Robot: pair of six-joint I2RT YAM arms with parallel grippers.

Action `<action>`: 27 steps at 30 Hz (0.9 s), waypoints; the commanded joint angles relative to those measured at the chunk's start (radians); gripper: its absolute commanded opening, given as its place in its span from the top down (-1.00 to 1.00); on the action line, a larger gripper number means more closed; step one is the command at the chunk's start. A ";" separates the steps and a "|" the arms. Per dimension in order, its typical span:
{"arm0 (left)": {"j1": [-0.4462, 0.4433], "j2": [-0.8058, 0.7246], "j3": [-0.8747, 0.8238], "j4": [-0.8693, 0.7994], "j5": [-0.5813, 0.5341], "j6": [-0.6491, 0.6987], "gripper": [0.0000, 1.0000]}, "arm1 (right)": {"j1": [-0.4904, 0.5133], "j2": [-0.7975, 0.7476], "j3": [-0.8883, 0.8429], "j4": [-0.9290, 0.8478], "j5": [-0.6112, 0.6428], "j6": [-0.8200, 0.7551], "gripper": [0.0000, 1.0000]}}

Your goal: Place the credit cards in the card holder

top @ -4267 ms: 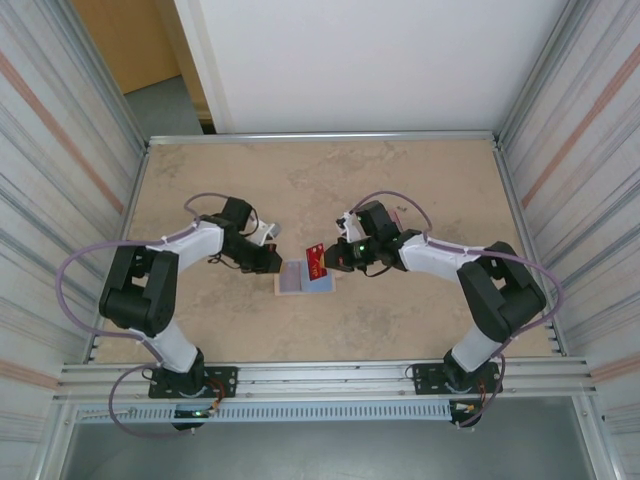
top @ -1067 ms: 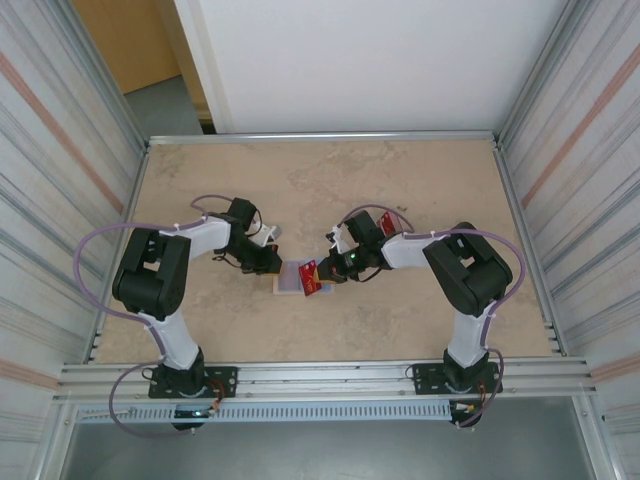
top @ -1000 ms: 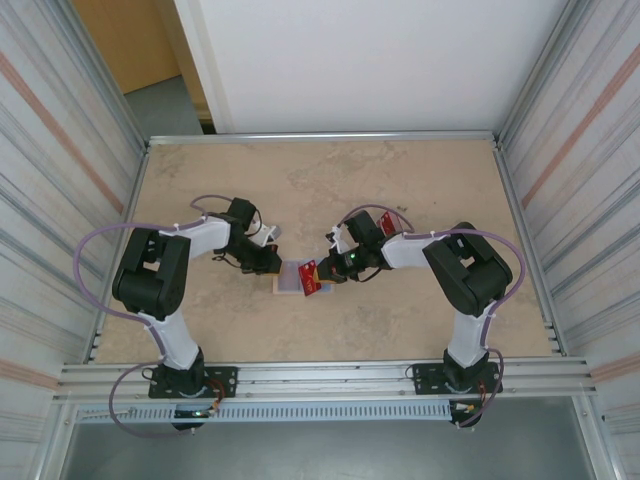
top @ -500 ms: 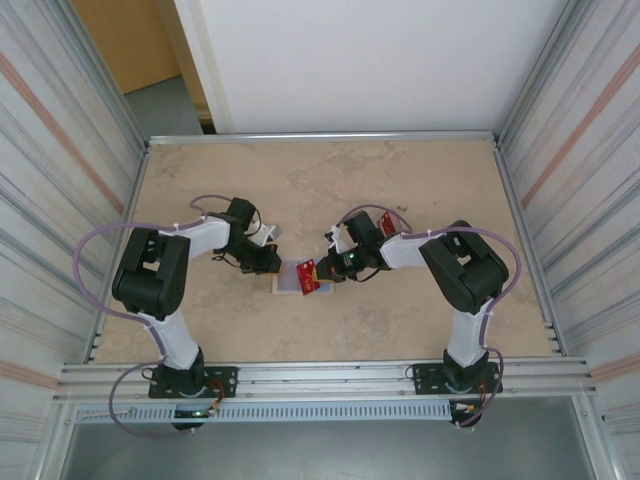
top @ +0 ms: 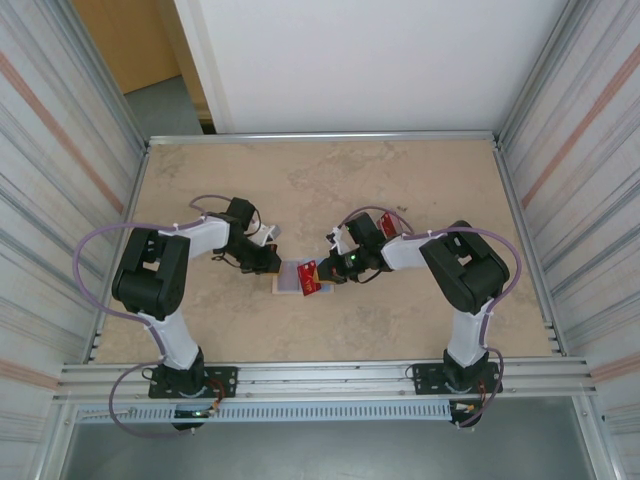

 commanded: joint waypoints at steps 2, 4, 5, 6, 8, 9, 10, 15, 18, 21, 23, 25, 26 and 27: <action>0.008 -0.013 -0.007 -0.012 -0.017 0.013 1.00 | -0.007 -0.020 -0.019 -0.023 0.008 0.022 1.00; 0.010 -0.015 -0.007 -0.012 -0.017 0.013 1.00 | -0.008 -0.017 -0.018 -0.021 0.002 0.023 1.00; 0.010 -0.015 -0.007 -0.012 -0.016 0.014 1.00 | -0.008 -0.016 -0.017 -0.022 0.000 0.023 1.00; 0.010 -0.014 -0.009 -0.013 -0.017 0.014 1.00 | -0.007 -0.015 -0.017 -0.022 0.000 0.023 1.00; 0.012 -0.016 -0.009 -0.013 -0.016 0.013 1.00 | -0.010 -0.018 -0.020 -0.024 0.000 0.023 1.00; 0.012 -0.015 -0.009 -0.013 -0.017 0.013 1.00 | -0.012 -0.021 -0.023 -0.023 0.000 0.024 1.00; 0.012 -0.015 -0.008 -0.012 -0.016 0.012 1.00 | -0.012 -0.025 -0.026 -0.022 0.001 0.024 1.00; 0.011 -0.010 -0.006 -0.010 -0.014 0.012 1.00 | -0.010 -0.021 -0.028 -0.005 -0.006 0.029 1.00; 0.012 -0.009 -0.006 -0.012 -0.014 0.013 1.00 | -0.009 -0.011 -0.026 0.008 -0.011 0.038 1.00; 0.012 -0.011 -0.008 -0.012 -0.014 0.013 1.00 | -0.006 -0.008 -0.023 0.012 -0.009 0.042 1.00; 0.012 -0.012 -0.007 -0.011 -0.012 0.013 1.00 | -0.007 -0.010 -0.023 0.011 -0.008 0.043 1.00; 0.011 -0.013 -0.009 -0.011 -0.013 0.012 1.00 | -0.006 -0.008 -0.023 0.015 -0.007 0.049 1.00; 0.011 -0.013 -0.009 -0.011 -0.012 0.013 1.00 | -0.006 -0.003 -0.021 0.020 -0.010 0.056 1.00; 0.012 -0.013 -0.009 -0.010 -0.012 0.012 1.00 | -0.005 0.002 -0.016 0.020 -0.014 0.059 1.00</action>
